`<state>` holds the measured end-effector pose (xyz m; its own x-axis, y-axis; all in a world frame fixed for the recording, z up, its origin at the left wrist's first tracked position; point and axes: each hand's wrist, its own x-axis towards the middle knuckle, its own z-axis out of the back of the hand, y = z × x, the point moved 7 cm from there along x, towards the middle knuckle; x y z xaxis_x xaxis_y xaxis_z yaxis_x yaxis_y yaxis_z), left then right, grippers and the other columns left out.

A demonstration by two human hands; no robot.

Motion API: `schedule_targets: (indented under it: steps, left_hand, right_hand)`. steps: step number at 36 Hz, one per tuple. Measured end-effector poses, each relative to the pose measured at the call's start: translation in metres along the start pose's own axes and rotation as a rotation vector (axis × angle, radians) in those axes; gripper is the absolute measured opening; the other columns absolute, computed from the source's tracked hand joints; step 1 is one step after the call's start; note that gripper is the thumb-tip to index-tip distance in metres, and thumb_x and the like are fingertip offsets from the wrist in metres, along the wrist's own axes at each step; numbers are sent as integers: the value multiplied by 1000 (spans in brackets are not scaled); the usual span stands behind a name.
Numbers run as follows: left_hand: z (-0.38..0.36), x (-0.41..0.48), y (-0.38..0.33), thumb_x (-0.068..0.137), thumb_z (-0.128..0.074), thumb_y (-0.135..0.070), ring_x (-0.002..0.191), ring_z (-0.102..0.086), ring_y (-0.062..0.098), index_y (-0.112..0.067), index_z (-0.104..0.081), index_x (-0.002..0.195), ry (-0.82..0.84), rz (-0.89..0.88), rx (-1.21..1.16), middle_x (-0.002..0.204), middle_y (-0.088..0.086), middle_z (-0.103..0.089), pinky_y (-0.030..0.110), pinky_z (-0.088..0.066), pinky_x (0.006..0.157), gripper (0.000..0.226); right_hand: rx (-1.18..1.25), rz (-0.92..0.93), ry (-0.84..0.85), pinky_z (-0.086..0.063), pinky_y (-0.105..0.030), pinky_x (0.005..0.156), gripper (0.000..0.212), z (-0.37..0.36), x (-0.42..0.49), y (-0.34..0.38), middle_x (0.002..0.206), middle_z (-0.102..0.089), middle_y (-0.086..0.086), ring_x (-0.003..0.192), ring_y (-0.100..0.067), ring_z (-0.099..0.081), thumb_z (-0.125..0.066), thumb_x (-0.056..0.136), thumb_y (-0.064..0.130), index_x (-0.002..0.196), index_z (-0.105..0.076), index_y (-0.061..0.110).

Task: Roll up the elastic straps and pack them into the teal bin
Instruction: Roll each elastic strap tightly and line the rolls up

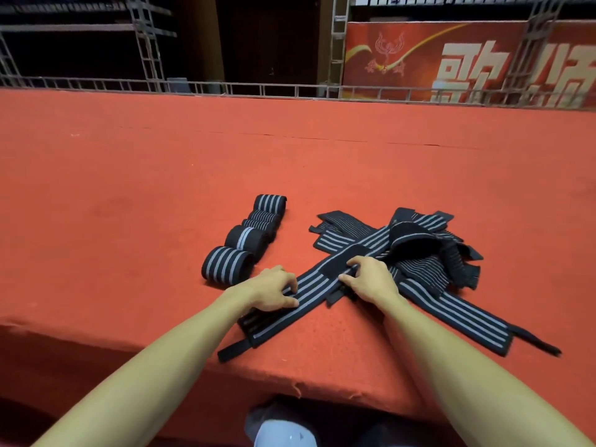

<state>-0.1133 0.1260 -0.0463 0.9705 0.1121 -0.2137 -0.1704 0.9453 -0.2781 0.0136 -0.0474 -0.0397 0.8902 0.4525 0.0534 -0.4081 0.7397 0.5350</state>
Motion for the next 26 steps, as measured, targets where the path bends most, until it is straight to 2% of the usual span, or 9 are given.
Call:
schedule_targets:
  steps: [2,7,11,13,16,19,23,26]
  left_hand:
    - [0,11,-5,91,-65,-43,113,-49,26,-25,-60,114,-27,-8,-22,117,3,-47,40,-40,104,29]
    - [8,35,-21,93,-64,-37,105,-53,21,-21,-64,115,-88,-35,-115,107,1,-49,31,-42,95,27]
    - [15,61,-31,94,-64,-32,107,-57,20,-17,-63,117,-146,-25,-244,117,5,-61,27,-43,90,28]
    - [18,76,-35,94,-63,-28,106,-59,21,-15,-63,116,-178,-22,-305,117,4,-64,27,-44,87,26]
    - [23,95,-40,93,-66,-24,92,-58,15,-13,-64,111,-233,-10,-392,108,4,-67,23,-42,81,22]
    - [25,111,-39,89,-72,-25,88,-58,15,-13,-63,108,-266,26,-473,96,1,-65,23,-41,79,25]
    - [22,121,-37,87,-75,-20,78,-51,7,-18,-62,115,-207,28,-564,90,-3,-55,22,-38,76,32]
    - [20,119,-37,88,-72,-10,75,-47,10,-22,-59,117,-113,0,-646,85,-2,-48,25,-43,76,34]
  right_hand:
    - [-30,-2,-8,-52,-39,89,45,0,1,-2,112,-68,-1,111,-24,-61,-72,84,46,123,-63,26]
    - [-109,-1,9,-50,-37,84,42,3,11,-1,113,-67,-1,110,-24,-61,-72,83,49,117,-62,28]
    - [-193,9,74,-51,-37,86,51,10,27,5,116,-64,-1,111,-26,-61,-75,76,52,118,-61,27]
    - [-253,32,121,-52,-37,88,49,12,37,8,116,-67,-2,110,-25,-61,-75,76,52,115,-63,25]
    - [-331,63,153,-51,-34,84,41,17,50,8,114,-68,-3,110,-24,-62,-72,80,52,110,-66,25]
    - [-366,78,136,-49,-33,80,36,23,58,4,111,-68,-3,109,-25,-62,-69,82,53,104,-67,25]
    - [-329,82,105,-52,-35,85,37,27,61,-6,108,-69,1,108,-21,-62,-71,80,56,103,-68,26]
    - [-261,78,77,-52,-35,86,40,29,62,-12,109,-68,3,109,-20,-62,-73,77,58,101,-70,26]
